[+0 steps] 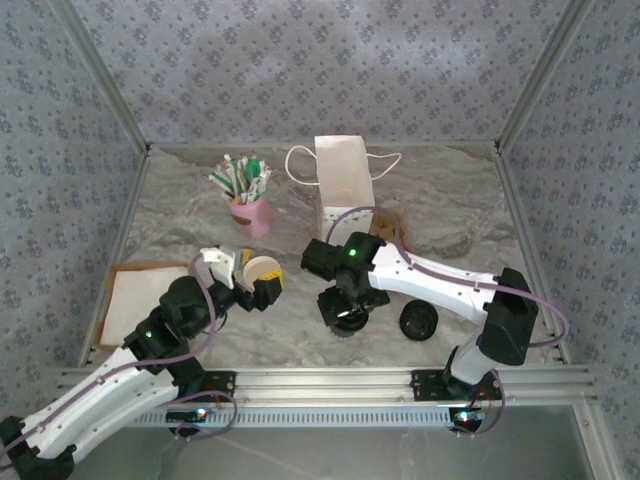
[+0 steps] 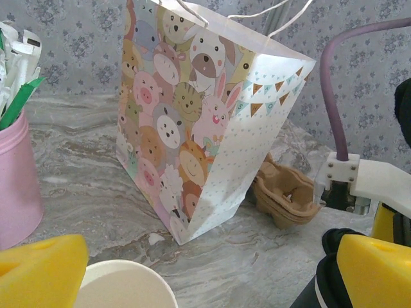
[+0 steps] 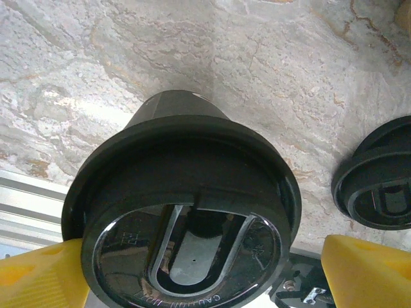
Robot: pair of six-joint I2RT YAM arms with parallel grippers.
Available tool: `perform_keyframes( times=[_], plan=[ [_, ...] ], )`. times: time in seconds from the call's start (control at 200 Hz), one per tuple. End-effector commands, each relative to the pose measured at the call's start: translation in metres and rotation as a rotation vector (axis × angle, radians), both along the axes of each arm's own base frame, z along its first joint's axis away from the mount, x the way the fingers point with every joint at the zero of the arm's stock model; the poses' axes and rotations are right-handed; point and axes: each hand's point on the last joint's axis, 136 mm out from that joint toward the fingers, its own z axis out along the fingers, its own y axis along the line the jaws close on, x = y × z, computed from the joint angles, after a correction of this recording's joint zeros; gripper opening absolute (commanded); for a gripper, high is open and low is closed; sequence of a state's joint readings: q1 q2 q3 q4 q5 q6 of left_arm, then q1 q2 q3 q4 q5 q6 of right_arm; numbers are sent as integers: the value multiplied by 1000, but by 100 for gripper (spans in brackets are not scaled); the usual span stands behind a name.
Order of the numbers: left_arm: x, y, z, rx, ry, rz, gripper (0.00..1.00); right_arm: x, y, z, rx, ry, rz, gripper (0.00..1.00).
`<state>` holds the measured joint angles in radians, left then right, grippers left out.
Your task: Pack the takeout coffee
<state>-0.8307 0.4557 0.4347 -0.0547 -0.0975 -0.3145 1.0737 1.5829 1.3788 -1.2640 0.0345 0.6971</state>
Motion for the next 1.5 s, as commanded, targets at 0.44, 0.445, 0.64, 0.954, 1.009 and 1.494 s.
perform_keyframes(
  times=[0.44,0.445,0.64,0.954,1.009,1.494],
  plan=[
    [1,-11,11,-20,-11,-38,74,11,4,10,-80,-91,38,86],
    [2,-11,11,-20,-11,-38,74,11,4,10,-81,-91,38,86],
    [2,-11,10,-19,-10,-36,72,8,16,11,-56,-99,80,89],
    [3,-26,3,13,28,-95,54,16,10,30,-1,-174,30,71],
    [3,-31,1,24,40,-111,49,17,13,27,26,-167,16,68],
    [3,-34,-1,33,51,-122,42,22,4,9,-53,-151,-41,58]
  ],
)
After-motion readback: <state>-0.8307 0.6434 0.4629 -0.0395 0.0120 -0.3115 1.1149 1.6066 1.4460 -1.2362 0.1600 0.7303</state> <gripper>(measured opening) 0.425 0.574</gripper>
